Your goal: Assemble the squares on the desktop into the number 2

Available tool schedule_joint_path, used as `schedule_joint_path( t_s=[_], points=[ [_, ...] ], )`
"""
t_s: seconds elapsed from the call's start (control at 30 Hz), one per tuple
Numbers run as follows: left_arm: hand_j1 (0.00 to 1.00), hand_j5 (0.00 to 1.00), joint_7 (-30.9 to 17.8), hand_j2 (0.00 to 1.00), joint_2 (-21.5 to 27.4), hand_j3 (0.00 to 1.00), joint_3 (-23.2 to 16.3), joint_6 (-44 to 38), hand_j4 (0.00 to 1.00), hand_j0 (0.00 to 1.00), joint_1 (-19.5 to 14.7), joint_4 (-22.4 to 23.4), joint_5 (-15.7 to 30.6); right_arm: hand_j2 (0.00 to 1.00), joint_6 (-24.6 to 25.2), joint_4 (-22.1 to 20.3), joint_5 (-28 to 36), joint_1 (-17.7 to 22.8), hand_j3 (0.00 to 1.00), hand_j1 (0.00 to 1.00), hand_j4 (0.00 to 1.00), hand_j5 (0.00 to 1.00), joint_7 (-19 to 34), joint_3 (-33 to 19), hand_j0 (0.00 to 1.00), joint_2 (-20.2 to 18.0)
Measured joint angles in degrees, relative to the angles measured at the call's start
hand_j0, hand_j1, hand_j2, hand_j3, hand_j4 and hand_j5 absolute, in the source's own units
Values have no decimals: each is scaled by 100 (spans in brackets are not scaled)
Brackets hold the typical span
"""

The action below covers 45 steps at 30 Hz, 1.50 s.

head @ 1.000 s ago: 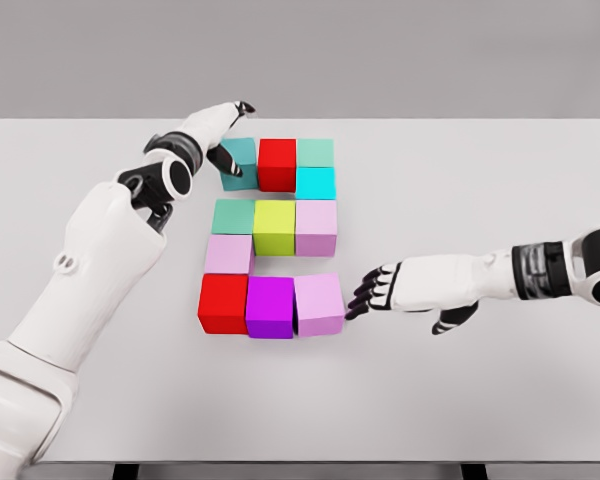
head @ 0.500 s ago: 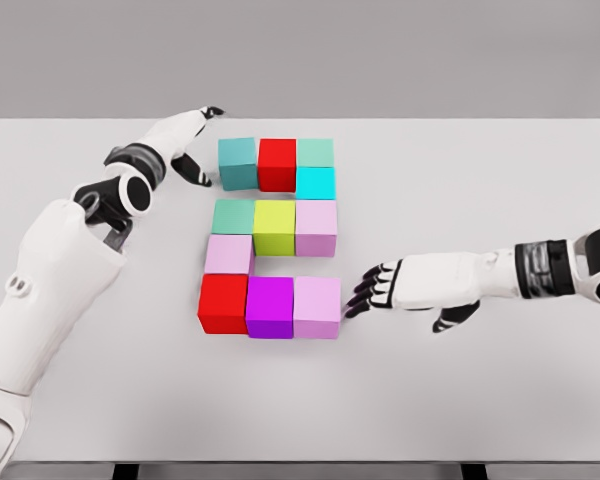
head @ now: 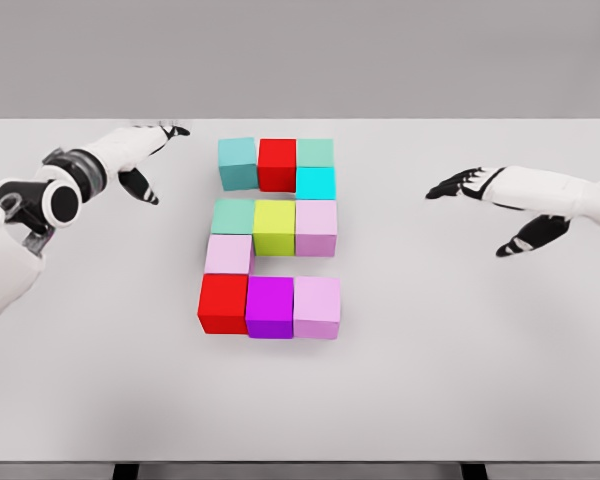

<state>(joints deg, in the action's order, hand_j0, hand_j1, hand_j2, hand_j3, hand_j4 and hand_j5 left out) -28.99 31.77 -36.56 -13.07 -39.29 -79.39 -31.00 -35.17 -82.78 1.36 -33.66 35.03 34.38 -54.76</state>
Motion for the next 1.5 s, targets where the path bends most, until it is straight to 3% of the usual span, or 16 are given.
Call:
schedule_joint_path(
  t_s=[0.17, 0.33, 0.5, 0.63, 0.73, 1.13, 1.5],
  points=[
    [100, 100, -398, 100, 85, 100, -230, 373, 100, 100, -360, 184, -44, 100, -1, 39, 483, 360, 100, 100, 100, 100, 0, -81, 100, -34],
    [100, 100, -564, 100, 95, 100, -307, 804, 100, 100, -466, 447, -30, 100, 1, 75, 580, 396, 100, 100, 100, 100, 0, -87, 100, 74],
    [100, 100, -594, 100, 104, 100, -367, 1199, 100, 100, -940, 675, -9, 100, 2, 62, 593, 404, 100, 100, 100, 100, 0, -106, 100, 201],
    [99, 99, -599, 99, 129, 99, -1004, 1466, 99, 99, -1694, 1168, 350, 100, 2, -108, 597, 413, 100, 100, 100, 100, 0, -113, 100, 267],
    [99, 99, -601, 99, 147, 99, -1554, 1604, 99, 99, -1916, 1513, 697, 100, 1, -161, 595, 413, 100, 100, 100, 100, 0, -122, 100, 276],
    [100, 100, -602, 100, 95, 100, -2278, 1839, 100, 100, -2171, 2048, 924, 100, 1, -193, 539, 448, 100, 100, 100, 100, 0, -122, 100, 282],
    [100, 100, -603, 100, -120, 100, -2487, 2066, 100, 100, -2233, 2380, 884, 100, 1, -205, 523, 448, 100, 100, 100, 100, 0, -131, 100, 292]
  ],
)
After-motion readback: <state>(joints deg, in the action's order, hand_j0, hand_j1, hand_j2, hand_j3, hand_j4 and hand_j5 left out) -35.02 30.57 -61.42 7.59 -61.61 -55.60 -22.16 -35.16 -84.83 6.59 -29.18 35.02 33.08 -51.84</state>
